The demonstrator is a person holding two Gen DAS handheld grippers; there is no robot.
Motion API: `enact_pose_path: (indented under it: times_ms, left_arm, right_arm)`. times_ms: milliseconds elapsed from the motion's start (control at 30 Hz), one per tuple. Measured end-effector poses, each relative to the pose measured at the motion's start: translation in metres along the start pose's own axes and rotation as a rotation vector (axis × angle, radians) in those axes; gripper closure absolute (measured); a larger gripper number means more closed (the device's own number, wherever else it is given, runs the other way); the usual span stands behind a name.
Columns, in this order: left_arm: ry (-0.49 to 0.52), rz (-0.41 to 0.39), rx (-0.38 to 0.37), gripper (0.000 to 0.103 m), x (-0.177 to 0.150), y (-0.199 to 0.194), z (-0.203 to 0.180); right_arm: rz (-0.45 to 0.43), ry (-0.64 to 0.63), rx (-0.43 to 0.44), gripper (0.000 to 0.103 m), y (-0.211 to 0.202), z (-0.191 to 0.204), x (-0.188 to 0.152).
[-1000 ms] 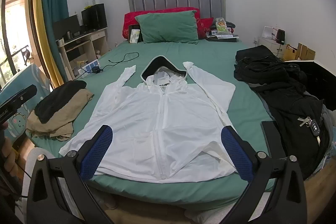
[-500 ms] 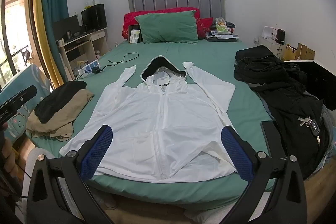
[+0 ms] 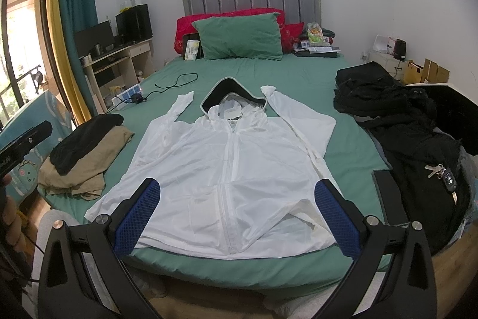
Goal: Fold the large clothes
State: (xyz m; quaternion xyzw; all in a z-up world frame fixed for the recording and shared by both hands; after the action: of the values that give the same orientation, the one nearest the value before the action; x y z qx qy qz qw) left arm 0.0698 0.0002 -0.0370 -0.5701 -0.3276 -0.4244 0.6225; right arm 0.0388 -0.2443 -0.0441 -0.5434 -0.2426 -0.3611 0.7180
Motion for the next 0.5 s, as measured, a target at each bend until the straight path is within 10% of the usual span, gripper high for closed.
enact_pose_path:
  times_ms: [500]
  left_arm:
    - [0.000, 0.095, -0.110, 0.025, -0.002, 0.058, 0.003]
  right_arm:
    - [0.023, -0.030, 0.001, 0.001, 0.044, -0.009, 0.022]
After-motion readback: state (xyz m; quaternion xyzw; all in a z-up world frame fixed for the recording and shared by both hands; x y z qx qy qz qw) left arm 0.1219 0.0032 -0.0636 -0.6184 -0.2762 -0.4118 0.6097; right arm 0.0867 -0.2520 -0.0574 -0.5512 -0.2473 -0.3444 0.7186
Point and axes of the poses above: each gripper's, at about its wrist camera, not at the fingertips, and y roughly the way its jaws point, z to its left, x to its top, the point moved 8 cm from there along y, roughly the way its jaws point, and after that the axes turned 14 degrees about y, right-handed, at the moved point
